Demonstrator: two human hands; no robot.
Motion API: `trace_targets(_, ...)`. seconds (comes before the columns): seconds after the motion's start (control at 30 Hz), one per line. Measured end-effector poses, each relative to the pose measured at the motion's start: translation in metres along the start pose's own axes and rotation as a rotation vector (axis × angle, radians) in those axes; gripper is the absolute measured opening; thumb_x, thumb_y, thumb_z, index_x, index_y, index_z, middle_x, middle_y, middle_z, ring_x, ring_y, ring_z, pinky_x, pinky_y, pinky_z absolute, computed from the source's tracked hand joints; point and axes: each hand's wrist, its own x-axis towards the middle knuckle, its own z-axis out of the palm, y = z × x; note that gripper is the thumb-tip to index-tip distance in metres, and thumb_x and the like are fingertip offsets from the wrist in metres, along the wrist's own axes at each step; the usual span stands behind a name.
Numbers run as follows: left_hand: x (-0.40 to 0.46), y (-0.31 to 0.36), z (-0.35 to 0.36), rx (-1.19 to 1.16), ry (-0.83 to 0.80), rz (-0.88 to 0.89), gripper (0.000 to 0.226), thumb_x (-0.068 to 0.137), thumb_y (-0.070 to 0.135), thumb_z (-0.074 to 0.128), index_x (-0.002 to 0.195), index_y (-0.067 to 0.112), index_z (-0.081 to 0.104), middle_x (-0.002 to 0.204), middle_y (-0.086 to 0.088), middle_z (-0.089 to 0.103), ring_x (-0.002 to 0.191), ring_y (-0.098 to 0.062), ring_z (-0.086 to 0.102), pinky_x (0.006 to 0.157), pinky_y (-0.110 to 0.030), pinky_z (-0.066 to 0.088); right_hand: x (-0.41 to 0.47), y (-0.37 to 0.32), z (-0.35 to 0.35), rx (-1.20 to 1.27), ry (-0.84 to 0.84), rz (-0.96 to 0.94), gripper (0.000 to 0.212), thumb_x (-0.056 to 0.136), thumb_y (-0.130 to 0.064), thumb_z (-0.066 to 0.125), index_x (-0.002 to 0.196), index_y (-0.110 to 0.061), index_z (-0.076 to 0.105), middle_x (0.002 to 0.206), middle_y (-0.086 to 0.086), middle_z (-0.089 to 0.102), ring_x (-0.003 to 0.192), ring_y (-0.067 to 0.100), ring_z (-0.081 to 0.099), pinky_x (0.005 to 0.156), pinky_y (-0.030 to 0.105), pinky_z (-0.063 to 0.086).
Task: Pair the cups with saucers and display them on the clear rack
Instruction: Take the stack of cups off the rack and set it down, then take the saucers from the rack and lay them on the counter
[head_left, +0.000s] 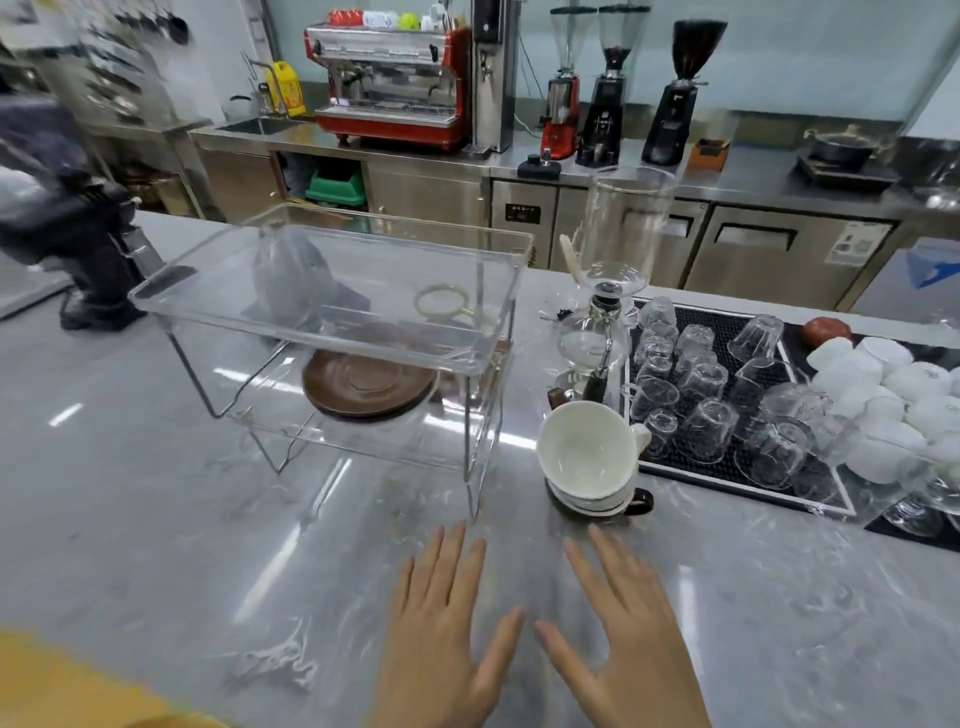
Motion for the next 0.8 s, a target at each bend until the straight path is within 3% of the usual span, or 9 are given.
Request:
trace_targets(0.27,-0.016,-0.058,-0.043,-0.020,0.029,-0.090,0.074,0.097,0.066,0.025,0.144,0.014,0.049,0.156,-0.005,0.043,0.146,-0.020,0.029,0.115,-0.038,0.018,0.015,-0.067,0.025,0.053,0.052,-0.038,0.063,0.081,-0.065,0.054,0.123,-0.019,0.064,0.129,0.002,0.063,0.120,0.018,0.053,0.104,0.034,0.035)
trace_targets(0.4,-0.010,-0.084,-0.065,-0.059,0.076,-0.120,0.075,0.096,0.068,0.026,0.150,0.018,0.042,0.160,-0.001,0.036,0.150,-0.015,0.021,0.115,-0.041,0.021,0.034,-0.104,0.031,0.098,0.010,-0.049,0.063,0.076,-0.059,0.061,0.128,-0.024,0.062,0.133,-0.004,0.059,0.120,0.014,0.054,0.102,0.034,0.041)
trace_targets(0.5,0.002,-0.101,-0.081,-0.076,0.101,-0.114,0.076,0.096,0.069,0.025,0.152,0.019,0.039,0.162,0.001,0.032,0.151,-0.014,0.019,0.116,-0.041,0.020,0.051,-0.128,0.036,0.103,-0.027,-0.055,0.064,0.081,-0.063,0.054,0.136,-0.029,0.053,0.141,-0.011,0.051,0.128,0.007,0.046,0.105,0.031,0.039)
trace_targets(0.67,0.027,-0.123,-0.103,-0.100,0.119,-0.120,0.080,0.093,0.072,0.020,0.156,0.023,0.031,0.165,0.009,0.021,0.154,-0.006,0.008,0.122,-0.037,0.020,0.082,-0.160,0.043,0.155,-0.035,-0.049,0.068,0.086,-0.071,0.036,0.145,-0.038,0.035,0.147,-0.027,0.025,0.140,-0.009,0.019,0.113,0.019,0.021)
trace_targets(0.8,0.056,-0.131,-0.119,-0.168,0.136,-0.120,0.086,0.089,0.076,0.015,0.156,0.024,0.028,0.165,0.009,0.022,0.153,-0.007,0.013,0.124,-0.036,0.024,0.113,-0.175,0.047,0.180,-0.042,-0.010,0.070,0.087,-0.065,0.036,0.149,-0.036,0.024,0.152,-0.026,0.017,0.143,-0.009,0.007,0.118,0.021,0.015)
